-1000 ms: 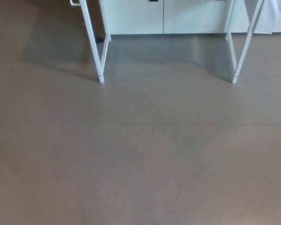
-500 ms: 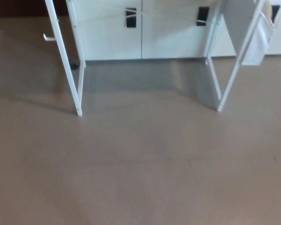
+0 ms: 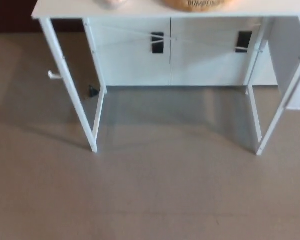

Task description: The robot walks towards a table in front, picks a dumpling toy with left hand and puts it in an orange round plate

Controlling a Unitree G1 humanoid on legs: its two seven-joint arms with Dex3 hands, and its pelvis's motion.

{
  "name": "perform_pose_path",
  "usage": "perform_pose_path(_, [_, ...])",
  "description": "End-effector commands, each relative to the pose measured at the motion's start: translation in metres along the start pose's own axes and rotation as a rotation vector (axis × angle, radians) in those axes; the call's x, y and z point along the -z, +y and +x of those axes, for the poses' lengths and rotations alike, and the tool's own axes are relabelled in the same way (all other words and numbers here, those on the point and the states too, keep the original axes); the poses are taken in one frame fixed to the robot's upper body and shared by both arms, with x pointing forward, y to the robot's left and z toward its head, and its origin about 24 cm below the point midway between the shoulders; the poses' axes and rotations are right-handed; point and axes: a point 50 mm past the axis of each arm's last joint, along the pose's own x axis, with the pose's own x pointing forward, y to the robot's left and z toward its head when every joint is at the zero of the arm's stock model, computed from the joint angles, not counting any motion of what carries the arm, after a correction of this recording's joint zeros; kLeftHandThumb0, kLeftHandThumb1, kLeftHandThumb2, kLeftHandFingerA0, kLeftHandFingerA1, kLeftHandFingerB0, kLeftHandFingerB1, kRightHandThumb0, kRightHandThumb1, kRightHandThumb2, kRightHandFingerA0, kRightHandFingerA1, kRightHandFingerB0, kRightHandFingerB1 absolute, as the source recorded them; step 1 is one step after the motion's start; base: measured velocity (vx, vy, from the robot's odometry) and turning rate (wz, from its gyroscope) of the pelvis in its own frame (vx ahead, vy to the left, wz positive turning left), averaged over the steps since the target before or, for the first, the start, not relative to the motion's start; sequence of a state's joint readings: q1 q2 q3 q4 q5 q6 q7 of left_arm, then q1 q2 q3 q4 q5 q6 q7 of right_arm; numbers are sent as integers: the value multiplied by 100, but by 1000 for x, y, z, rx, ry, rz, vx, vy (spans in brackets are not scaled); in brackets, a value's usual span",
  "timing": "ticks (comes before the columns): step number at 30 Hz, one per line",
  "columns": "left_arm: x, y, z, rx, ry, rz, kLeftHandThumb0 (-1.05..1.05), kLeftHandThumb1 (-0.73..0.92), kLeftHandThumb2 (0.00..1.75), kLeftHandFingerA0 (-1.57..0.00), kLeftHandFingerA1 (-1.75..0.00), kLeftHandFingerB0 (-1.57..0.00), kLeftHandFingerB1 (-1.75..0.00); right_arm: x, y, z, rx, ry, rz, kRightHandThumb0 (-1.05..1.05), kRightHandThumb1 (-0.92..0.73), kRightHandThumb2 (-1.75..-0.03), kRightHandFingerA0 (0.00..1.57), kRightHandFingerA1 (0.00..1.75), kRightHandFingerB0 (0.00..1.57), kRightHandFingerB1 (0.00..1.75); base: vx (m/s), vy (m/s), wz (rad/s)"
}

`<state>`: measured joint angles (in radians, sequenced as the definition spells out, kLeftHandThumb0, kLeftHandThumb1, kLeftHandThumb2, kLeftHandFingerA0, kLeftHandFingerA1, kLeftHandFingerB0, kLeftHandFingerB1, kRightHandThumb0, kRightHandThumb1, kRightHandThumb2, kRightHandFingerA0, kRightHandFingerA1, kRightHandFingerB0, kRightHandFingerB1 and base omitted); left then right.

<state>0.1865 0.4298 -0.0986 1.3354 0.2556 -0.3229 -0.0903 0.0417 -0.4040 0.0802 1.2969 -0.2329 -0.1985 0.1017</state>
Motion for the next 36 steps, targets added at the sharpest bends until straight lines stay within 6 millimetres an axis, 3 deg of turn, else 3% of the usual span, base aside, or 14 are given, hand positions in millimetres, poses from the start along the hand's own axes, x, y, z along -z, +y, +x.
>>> perform_pose_path(1, [-3,6,0,-15,-13,-15,-25,52,56,-62,-42,-36,-33,2,-3,-1,-3,14,14,-32,-58,-58,73,56,45,36,439,69,-28])
perform_pose_path(9, [-1,8,0,-6,-2,-33,-31,47,54,-48,-38,-31,-32,0,-2,1,-12,16,-1,-31,-58,-58,70,53,45,36,541,160,-40])
perform_pose_path(10, [-1,8,-1,-8,-2,-31,-23,33,84,-38,-59,-18,-50,0,-1,0,-15,12,3,-32,-58,-58,71,56,45,36,494,193,-11])
perform_pose_path(11, [0,9,-1,-9,-2,-29,-23,33,84,-38,-59,-18,-50,0,-1,0,-16,11,4,-32,-58,-58,71,56,45,36,488,187,7])
perform_pose_path(12, [0,9,-1,-11,-2,-31,-32,49,55,-50,-38,-33,-33,-1,-1,0,-12,7,-8,-32,-57,-58,70,53,46,37,340,-40,3])
perform_pose_path(24, [-1,10,0,-12,3,-45,-36,47,55,-50,-38,-32,-32,0,0,1,-16,20,5,-31,-57,-58,71,56,46,37,329,-195,27])
perform_pose_path(25, [-1,10,0,-14,3,-44,-35,46,55,-54,-41,-31,-32,0,0,1,-14,22,9,-40,-44,-75,66,65,39,48,159,-147,5])
perform_pose_path(27, [-1,11,0,-17,2,-43,-35,46,55,-54,-41,-31,-32,1,0,1,-14,23,11,-40,-44,-75,66,65,39,48,157,-93,-3])
perform_pose_path(28, [-2,12,0,-16,-1,-33,-34,47,54,-52,-39,-31,-32,3,1,0,-14,25,18,-31,-57,-58,70,56,46,36,169,-48,-1])
perform_pose_path(29, [-4,13,1,-16,-3,-27,-23,31,83,-37,-59,-17,-50,3,1,0,-15,24,23,-32,-57,-58,69,53,44,36,145,-33,-6])
perform_pose_path(30, [-5,14,1,-16,-3,-26,-23,31,83,-37,-59,-17,-50,4,1,0,-15,23,26,-32,-57,-58,69,53,44,36,158,3,-10])
perform_pose_path(31, [-6,14,2,-12,0,-27,-33,48,54,-42,-37,-30,-32,5,1,-1,-14,26,31,-32,-57,-58,70,52,44,36,88,21,-3])
perform_pose_path(33, [-7,14,2,-14,-3,-1,-37,48,55,-45,-38,-31,-32,7,2,-1,-13,30,41,-32,-57,-57,73,59,44,36,191,60,-8])
perform_pose_path(36, [-3,8,1,-1,5,6,-35,50,55,-48,-38,-31,-32,19,4,-5,-14,55,17,-42,-46,-76,64,61,38,47,181,140,5])
